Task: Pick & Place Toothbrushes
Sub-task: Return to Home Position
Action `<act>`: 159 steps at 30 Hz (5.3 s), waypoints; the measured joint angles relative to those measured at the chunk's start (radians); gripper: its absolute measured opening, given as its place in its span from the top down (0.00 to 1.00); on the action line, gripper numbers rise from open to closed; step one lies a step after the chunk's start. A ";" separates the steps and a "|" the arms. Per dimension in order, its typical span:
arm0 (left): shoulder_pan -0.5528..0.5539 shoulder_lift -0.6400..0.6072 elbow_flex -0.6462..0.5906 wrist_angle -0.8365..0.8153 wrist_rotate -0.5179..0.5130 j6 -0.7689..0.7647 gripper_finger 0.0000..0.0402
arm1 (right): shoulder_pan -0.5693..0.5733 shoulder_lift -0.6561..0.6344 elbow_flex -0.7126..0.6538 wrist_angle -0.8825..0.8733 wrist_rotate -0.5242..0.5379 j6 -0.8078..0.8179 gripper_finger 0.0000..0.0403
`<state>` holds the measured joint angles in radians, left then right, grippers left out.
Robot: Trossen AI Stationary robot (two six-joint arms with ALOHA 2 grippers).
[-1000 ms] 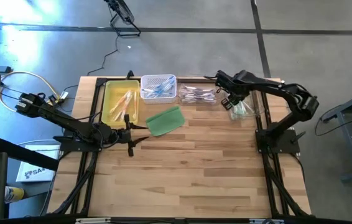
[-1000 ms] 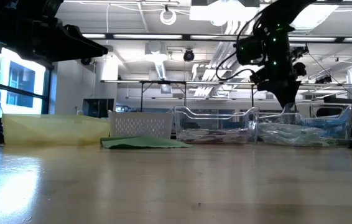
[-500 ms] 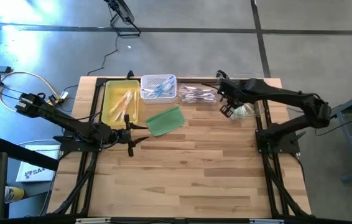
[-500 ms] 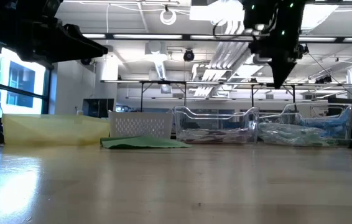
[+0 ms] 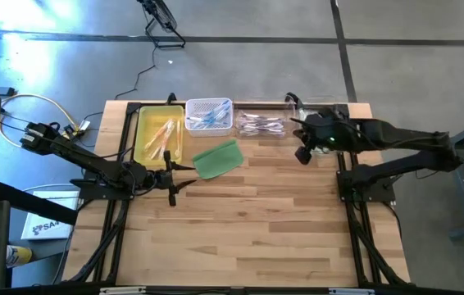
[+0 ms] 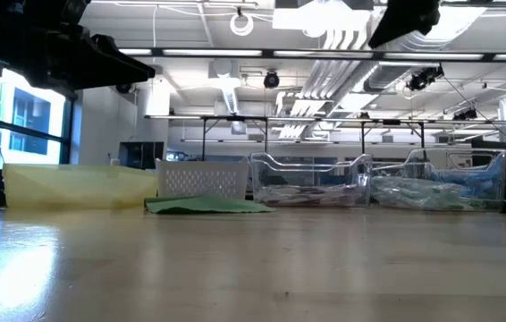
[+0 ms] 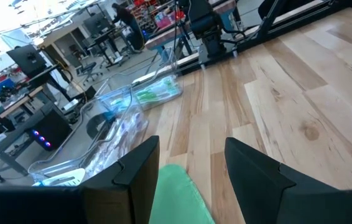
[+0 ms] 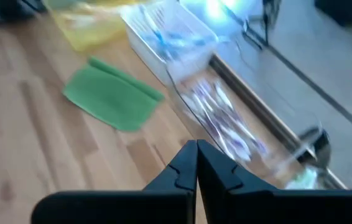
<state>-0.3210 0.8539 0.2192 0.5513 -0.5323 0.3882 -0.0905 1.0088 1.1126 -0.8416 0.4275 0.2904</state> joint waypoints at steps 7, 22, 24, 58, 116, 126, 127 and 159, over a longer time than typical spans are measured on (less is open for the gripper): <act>0.000 0.000 0.000 0.002 0.000 0.000 0.56 | 0.157 -0.049 0.000 -0.025 0.094 0.044 1.00; 0.000 0.000 0.000 0.007 0.000 0.000 0.56 | 0.308 -0.138 -0.327 0.349 0.023 -0.058 1.00; 0.000 0.000 0.000 0.007 0.000 -0.001 0.56 | 0.288 -0.159 -0.393 0.461 -0.063 -0.097 1.00; 0.000 0.000 0.018 0.056 -0.003 -0.068 0.56 | 0.160 -0.589 -0.460 0.372 -0.226 -0.130 1.00; 0.262 -0.696 0.167 -0.739 0.122 0.165 0.56 | 0.160 -0.903 -0.460 0.202 -0.176 -0.066 0.99; 0.262 -0.696 0.165 -0.784 0.046 0.183 0.56 | 0.160 -0.994 -0.460 0.194 -0.141 -0.093 0.99; 0.262 -0.696 0.158 -0.773 0.054 0.182 0.56 | 0.160 -0.998 -0.461 0.190 -0.142 -0.100 0.99; 0.262 -0.696 -0.106 -0.448 0.103 0.196 0.56 | 0.160 -1.002 -0.841 0.649 -0.149 -0.191 0.99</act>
<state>-0.0591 0.1581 0.1132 0.1038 -0.4290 0.5839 0.0696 0.0071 0.2712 -0.1928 0.2783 0.0998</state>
